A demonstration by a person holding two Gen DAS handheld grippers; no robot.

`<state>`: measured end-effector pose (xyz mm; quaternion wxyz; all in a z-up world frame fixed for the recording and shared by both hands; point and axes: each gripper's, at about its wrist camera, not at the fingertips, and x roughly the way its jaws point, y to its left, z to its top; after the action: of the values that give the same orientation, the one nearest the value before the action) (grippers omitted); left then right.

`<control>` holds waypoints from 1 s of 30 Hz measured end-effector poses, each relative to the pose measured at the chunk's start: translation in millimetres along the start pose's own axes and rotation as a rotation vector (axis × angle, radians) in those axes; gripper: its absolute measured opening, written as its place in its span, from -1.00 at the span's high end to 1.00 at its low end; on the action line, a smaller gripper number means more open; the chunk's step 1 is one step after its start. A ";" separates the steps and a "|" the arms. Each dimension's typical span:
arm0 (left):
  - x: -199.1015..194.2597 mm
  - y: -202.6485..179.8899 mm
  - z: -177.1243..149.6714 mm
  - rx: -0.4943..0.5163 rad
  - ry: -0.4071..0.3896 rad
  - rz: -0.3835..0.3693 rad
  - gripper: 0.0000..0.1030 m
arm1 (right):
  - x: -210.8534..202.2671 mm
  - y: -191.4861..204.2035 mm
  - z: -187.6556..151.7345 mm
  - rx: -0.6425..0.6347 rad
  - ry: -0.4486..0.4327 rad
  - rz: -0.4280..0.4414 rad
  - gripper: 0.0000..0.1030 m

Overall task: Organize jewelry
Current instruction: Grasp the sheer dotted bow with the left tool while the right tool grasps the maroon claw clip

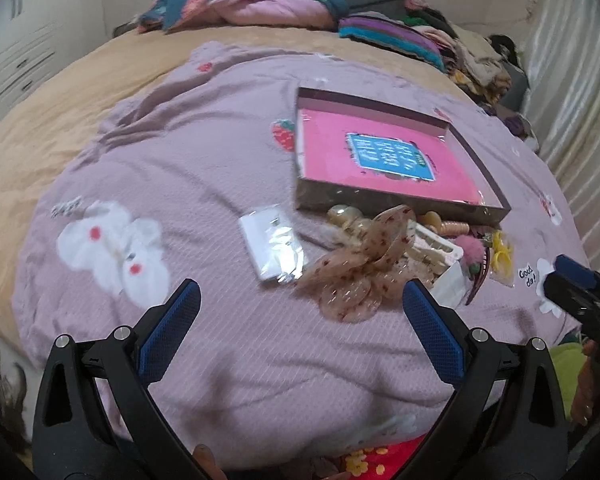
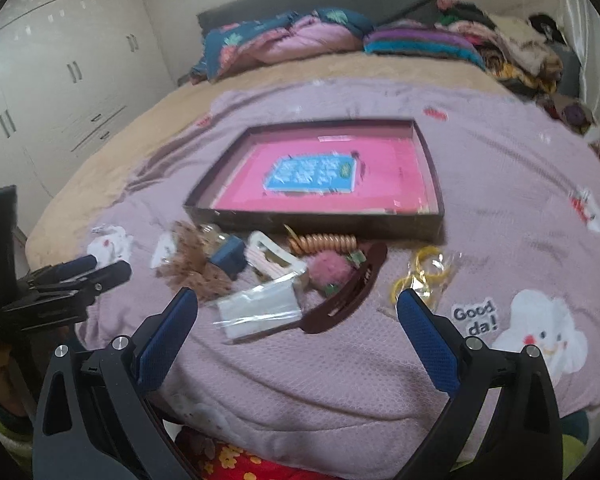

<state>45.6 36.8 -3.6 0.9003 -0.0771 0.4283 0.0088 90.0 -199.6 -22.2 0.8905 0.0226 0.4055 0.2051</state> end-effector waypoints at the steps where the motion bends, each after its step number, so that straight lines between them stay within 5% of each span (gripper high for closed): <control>1: 3.6 -2.5 1.7 0.012 -0.006 -0.004 -0.84 | 7.0 -5.1 -1.8 0.021 0.019 0.002 -0.92; 9: 42.0 -17.2 11.4 0.049 0.065 -0.139 -0.84 | 39.7 -35.1 -12.1 0.115 0.090 0.019 -0.92; 13: 51.0 -27.6 11.4 0.088 0.087 -0.190 -0.75 | 48.0 -40.1 -13.2 0.134 0.112 0.053 -0.58; 20: 68.9 -36.0 12.8 0.087 0.137 -0.230 -0.24 | 64.8 -41.8 -10.2 0.170 0.147 0.097 -0.41; 24: 75.9 -35.4 7.3 0.085 0.153 -0.220 0.33 | 77.4 -45.4 -7.2 0.189 0.171 0.109 -0.25; 30: 67.6 -22.4 6.4 0.047 0.128 -0.221 0.63 | 94.9 -57.1 -6.1 0.248 0.199 0.120 0.26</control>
<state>95.1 12.2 -49.0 0.8681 -0.1032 0.4740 -0.1053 161.1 -216.1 -105.8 0.8226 0.1362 0.5116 0.2077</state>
